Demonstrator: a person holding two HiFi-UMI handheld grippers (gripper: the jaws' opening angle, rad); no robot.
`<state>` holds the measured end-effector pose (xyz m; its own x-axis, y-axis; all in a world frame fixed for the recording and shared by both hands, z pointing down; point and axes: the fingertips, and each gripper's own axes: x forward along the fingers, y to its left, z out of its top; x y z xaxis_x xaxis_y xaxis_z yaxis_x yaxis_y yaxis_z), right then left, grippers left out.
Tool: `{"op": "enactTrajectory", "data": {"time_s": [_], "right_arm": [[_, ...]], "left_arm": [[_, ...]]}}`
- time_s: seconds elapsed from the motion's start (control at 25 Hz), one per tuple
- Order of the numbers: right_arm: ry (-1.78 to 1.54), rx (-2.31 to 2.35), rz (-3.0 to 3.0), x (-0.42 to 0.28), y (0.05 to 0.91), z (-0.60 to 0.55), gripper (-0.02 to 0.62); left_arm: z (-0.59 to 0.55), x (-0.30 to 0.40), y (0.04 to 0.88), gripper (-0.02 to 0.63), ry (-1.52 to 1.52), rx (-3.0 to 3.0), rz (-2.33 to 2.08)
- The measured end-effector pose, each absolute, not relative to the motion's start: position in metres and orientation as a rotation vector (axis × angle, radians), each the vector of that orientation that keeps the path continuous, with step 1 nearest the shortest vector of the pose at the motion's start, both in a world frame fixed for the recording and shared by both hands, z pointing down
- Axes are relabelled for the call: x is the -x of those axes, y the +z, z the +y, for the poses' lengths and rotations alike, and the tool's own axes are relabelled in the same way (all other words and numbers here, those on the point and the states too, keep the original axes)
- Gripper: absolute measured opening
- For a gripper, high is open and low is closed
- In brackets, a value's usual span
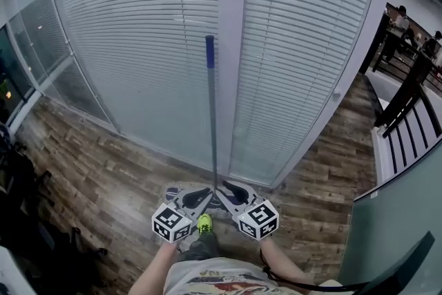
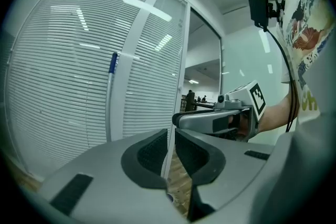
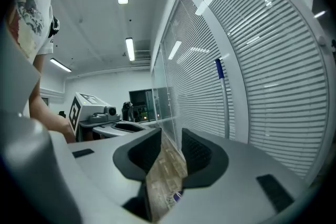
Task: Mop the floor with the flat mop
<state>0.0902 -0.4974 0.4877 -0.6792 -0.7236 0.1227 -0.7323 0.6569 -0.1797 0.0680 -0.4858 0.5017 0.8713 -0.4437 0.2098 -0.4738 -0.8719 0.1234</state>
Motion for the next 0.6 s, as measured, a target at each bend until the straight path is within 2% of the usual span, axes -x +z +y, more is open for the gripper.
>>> {"op": "enactTrajectory", "data": {"time_s": [0.28,0.6], "right_arm": [[0.277,-1.331,-2.757,-0.082,0.463,-0.597,0.101],[0.253,-1.376,-2.689,-0.071,0.449,-0.708,0.133]], "left_arm": [[-0.581,-0.062,0.488,0.096,0.278,-2.922,-0.671],[-0.704,-0.062,0.477,0.131,0.284,-2.953,-0.589]]}}
